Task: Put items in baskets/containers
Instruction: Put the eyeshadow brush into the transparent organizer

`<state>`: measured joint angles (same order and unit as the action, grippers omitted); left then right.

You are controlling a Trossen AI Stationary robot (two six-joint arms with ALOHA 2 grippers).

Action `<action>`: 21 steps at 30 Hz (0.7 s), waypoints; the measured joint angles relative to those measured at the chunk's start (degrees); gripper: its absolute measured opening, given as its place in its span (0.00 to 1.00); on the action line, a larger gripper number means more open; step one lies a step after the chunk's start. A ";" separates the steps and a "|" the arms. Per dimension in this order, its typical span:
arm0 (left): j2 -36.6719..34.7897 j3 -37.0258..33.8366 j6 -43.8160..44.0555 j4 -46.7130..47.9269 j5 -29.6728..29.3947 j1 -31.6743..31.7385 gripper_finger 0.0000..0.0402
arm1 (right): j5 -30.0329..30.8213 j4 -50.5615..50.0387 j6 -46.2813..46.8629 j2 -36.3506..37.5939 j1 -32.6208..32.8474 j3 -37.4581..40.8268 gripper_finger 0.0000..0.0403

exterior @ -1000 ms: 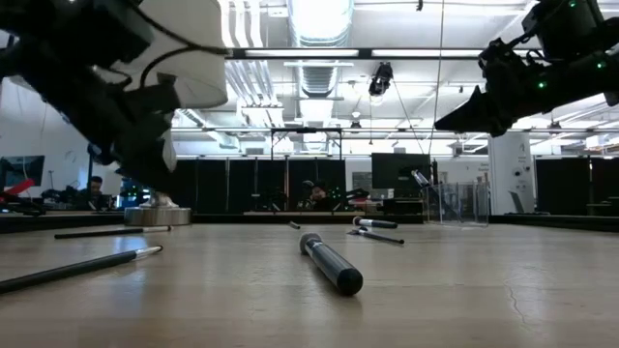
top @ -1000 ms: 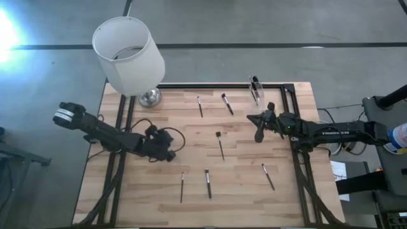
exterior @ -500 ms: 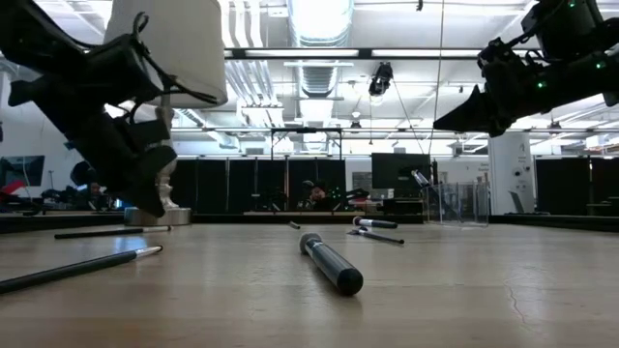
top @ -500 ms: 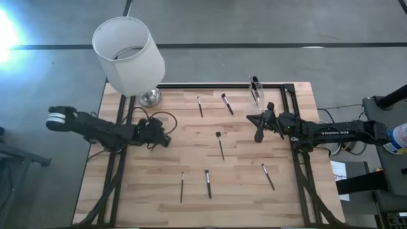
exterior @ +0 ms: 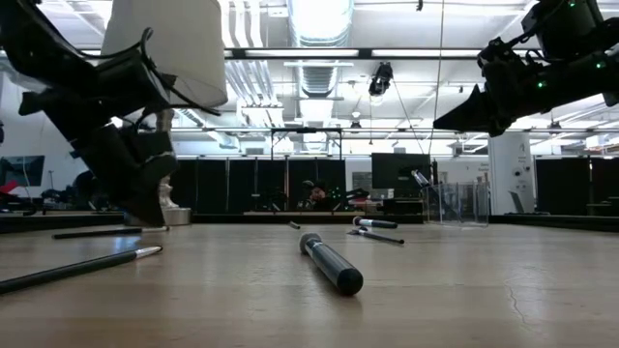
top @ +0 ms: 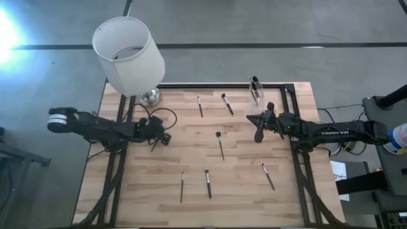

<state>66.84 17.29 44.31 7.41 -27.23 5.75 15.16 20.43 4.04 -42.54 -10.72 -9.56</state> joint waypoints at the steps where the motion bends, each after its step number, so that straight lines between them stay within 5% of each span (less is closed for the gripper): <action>1: 0.21 -0.26 -0.27 -0.73 0.63 0.09 0.09 | 0.00 0.00 0.02 0.00 0.00 0.00 0.02; 21: 2.17 -0.97 -4.42 -4.16 4.55 0.28 0.01 | -0.04 0.04 -0.01 0.00 0.00 0.04 0.02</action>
<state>69.01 16.32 39.89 3.25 -22.68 6.03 15.11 20.47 4.03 -42.54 -10.72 -9.52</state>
